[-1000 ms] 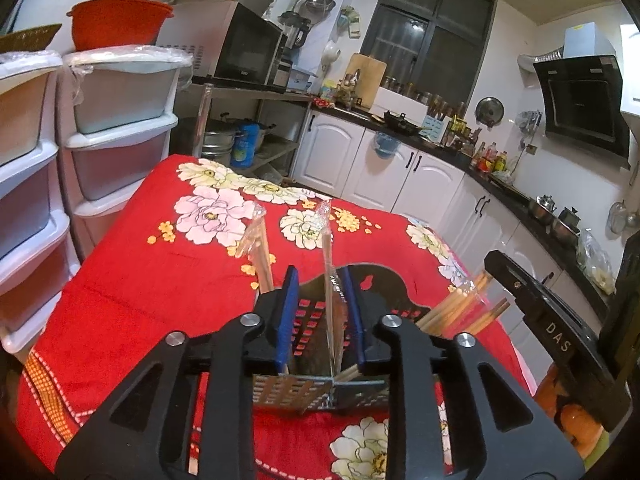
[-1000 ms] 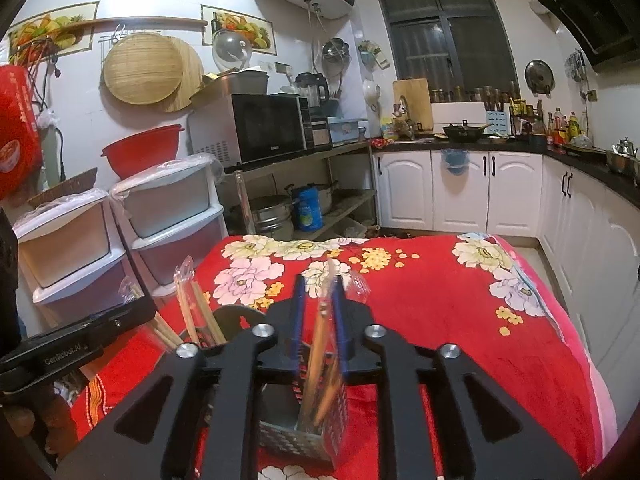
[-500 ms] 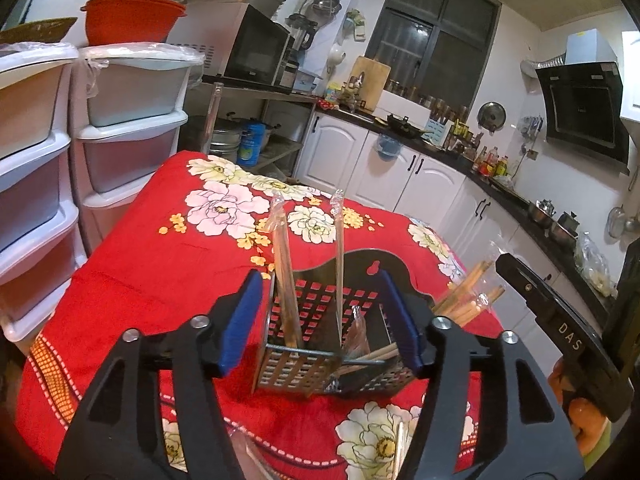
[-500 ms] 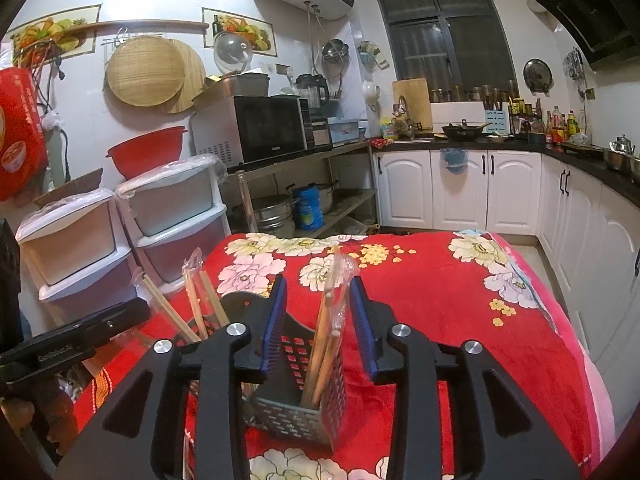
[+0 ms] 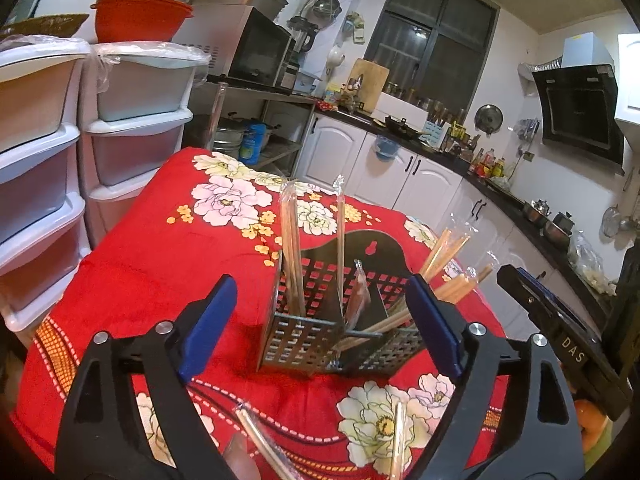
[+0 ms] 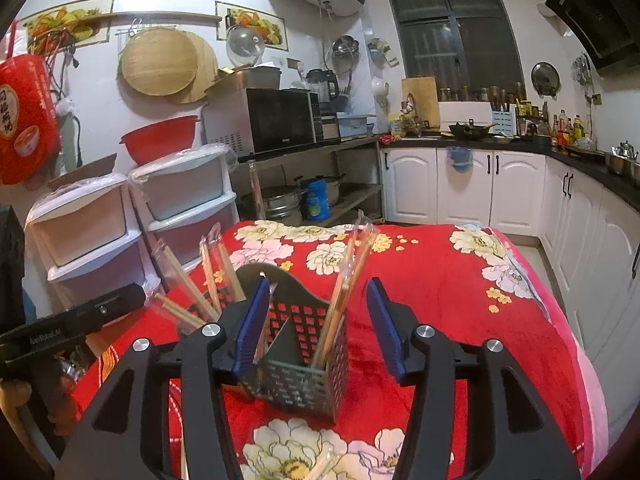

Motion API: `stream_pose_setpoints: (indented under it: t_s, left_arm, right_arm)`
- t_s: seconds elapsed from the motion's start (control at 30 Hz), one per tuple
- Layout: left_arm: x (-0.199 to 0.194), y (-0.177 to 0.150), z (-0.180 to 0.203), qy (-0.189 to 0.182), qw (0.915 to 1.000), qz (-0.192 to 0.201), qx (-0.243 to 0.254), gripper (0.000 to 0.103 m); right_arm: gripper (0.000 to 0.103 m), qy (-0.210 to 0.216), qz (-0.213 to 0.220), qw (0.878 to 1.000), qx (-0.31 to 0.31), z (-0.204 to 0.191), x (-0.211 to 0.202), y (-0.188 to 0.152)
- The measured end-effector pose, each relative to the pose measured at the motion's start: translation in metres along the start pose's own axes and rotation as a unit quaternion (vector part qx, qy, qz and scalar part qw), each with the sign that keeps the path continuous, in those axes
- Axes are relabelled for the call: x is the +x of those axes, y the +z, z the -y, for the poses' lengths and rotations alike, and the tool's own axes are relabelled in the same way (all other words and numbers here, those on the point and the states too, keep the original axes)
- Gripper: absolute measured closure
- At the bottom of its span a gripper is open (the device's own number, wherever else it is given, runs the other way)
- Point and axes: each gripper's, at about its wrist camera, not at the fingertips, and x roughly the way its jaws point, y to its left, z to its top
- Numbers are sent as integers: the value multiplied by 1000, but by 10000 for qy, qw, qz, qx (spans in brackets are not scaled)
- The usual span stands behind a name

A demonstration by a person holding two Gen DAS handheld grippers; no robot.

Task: Organize utensils
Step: 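Move both tools back from the caddy toward the wrapped chopstick bundle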

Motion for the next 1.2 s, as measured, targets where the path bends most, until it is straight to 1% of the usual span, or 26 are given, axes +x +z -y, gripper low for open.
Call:
stream_pose_setpoints:
  t_s: [0.07, 0.17, 0.2, 0.33, 0.4, 0.57, 0.83, 1.0, 1.2]
  left_arm:
    - [-3, -2, -1, 3, 10000, 11, 0, 19]
    - [-8, -7, -2, 0, 10000, 13, 4, 18]
    - [-9, -9, -2, 5, 10000, 12, 1, 15]
    - [-16, -16, -6, 21, 10000, 4, -20, 14]
    - [-18, -20, -8, 24, 10000, -4, -42, 12]
    - [-22, -31, -14, 99, 9999, -71, -69, 12]
    - [-17, -50, -30, 202, 9990, -316, -231, 12]
    - [-9, -67, -40, 224, 9976, -559, -349, 12]
    - [2, -83, -48, 137, 9947, -899, -477, 12]
  right_arm:
    - [52, 13, -25, 10000, -16, -1, -3, -3]
    - [50, 29, -93, 9999, -34, -2, -6, -9]
    - [50, 33, -119, 9999, -37, -2, -7, -11]
    - [49, 47, -269, 9996, -52, -3, -10, -24]
    - [49, 44, -350, 9994, -52, -3, -9, -31]
    - [48, 46, -587, 9983, -27, -4, -5, -50]
    - [48, 15, -942, 9956, 13, -5, 1, -77]
    - [48, 4, -1107, 9939, 37, -5, 4, -91]
    - [48, -6, -1313, 9913, 23, -6, 7, -106]
